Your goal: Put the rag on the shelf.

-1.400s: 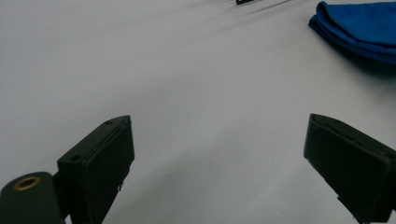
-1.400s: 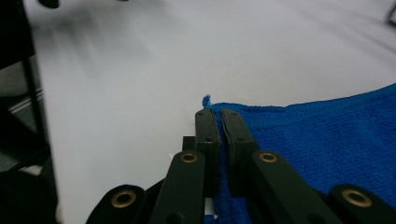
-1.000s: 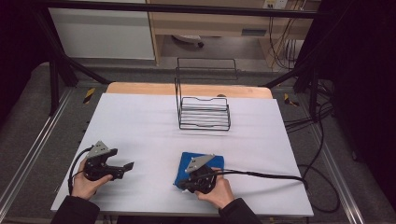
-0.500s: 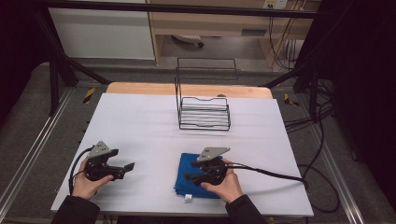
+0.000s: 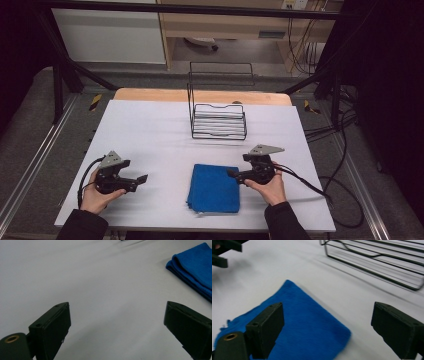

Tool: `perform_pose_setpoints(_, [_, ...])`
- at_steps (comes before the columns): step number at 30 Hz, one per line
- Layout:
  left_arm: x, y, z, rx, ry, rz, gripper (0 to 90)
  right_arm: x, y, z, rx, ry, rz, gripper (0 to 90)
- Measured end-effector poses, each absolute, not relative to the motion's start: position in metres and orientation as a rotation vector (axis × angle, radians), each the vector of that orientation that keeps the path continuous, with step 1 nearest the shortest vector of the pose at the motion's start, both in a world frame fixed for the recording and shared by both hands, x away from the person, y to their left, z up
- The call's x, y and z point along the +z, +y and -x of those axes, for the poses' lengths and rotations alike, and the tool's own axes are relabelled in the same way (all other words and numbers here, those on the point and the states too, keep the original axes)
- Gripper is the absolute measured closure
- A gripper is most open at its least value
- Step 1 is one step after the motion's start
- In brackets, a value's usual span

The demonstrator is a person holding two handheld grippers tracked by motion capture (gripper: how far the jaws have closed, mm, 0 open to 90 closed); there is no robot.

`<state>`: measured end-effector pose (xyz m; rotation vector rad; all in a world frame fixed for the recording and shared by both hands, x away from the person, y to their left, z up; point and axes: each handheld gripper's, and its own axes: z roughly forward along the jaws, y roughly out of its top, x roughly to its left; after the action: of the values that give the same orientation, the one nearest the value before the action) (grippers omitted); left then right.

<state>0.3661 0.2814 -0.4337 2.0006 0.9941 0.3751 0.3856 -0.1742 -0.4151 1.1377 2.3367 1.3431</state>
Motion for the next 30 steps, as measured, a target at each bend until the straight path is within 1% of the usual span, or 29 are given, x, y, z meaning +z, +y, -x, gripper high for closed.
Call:
perform_pose_setpoints(3, [-0.433, 0.273, -0.367, 0.363, 0.988, -2.012, 7.4, -0.422, -0.194, -0.388, 1.326, 2.302, -1.213, 6.0])
perform_pose_setpoints(9, [-0.431, 0.257, -0.369, 0.346, 0.976, -2.022, 7.5, -0.430, -0.211, -0.386, 1.333, 2.265, -1.252, 4.1])
perform_pose_setpoints(18, [-0.423, 0.230, -0.372, 0.343, 0.923, -2.060, 8.1, -0.436, -0.219, -0.381, 1.313, 2.260, -1.262, 3.7])
perform_pose_setpoints(24, [-0.414, 0.202, -0.382, 0.334, 0.911, -2.057, 8.7, -0.435, -0.220, -0.379, 1.322, 2.251, -1.256, 3.7])
perform_pose_setpoints(25, [-0.411, 0.192, -0.385, 0.324, 0.900, -2.057, 8.9, -0.435, -0.220, -0.378, 1.325, 2.253, -1.251, 4.0])
perform_pose_setpoints(28, [-0.408, 0.181, -0.389, 0.325, 0.886, -2.068, 9.0, -0.435, -0.220, -0.378, 1.321, 2.253, -1.240, 4.1])
perform_pose_setpoints(29, [-0.405, 0.172, -0.392, 0.325, 0.876, -2.074, 9.2, -0.436, -0.219, -0.377, 1.323, 2.255, -1.250, 4.0])
perform_pose_setpoints(30, [-0.405, 0.172, -0.392, 0.325, 0.876, -2.074, 9.2, -0.436, -0.219, -0.377, 1.323, 2.255, -1.250, 4.0])
